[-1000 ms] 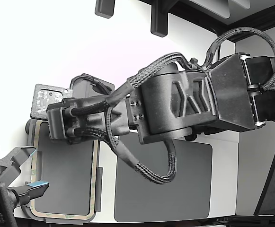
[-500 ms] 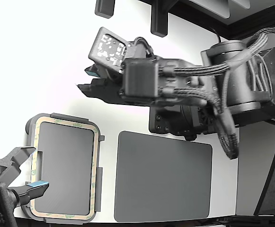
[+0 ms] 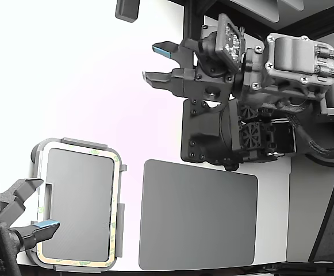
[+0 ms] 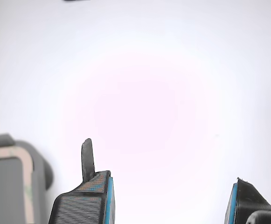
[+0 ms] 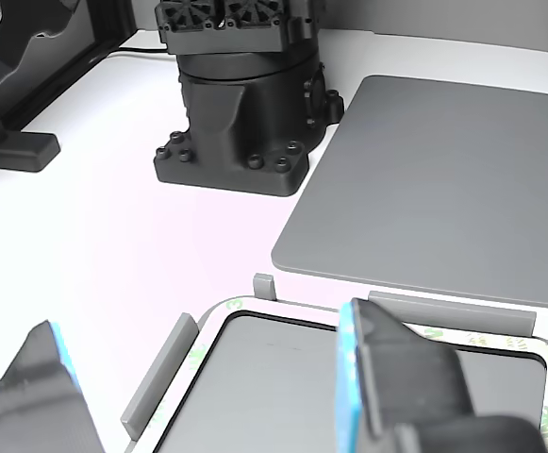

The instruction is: Move top rectangular frame to the holder.

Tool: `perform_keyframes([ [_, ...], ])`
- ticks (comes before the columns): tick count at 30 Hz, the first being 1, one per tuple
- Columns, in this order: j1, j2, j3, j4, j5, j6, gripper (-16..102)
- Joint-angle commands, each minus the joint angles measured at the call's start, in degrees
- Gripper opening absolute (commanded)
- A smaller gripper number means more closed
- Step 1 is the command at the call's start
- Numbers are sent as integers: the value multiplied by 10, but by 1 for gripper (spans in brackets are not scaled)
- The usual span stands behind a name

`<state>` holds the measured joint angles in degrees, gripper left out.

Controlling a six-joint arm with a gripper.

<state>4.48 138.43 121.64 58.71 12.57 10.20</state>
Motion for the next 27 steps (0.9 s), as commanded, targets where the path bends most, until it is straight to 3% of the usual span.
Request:
perform_keyframes([
  [1,-17,74,55,-21,-2,9,100],
  [11,-17,235,210,-53,-8,-14,100],
  [16,-17,308,271,-27,-12,-24,100],
  [23,-16,303,294,-28,6,-4,100],
  [27,-15,308,295,-29,-18,-23,100],
])
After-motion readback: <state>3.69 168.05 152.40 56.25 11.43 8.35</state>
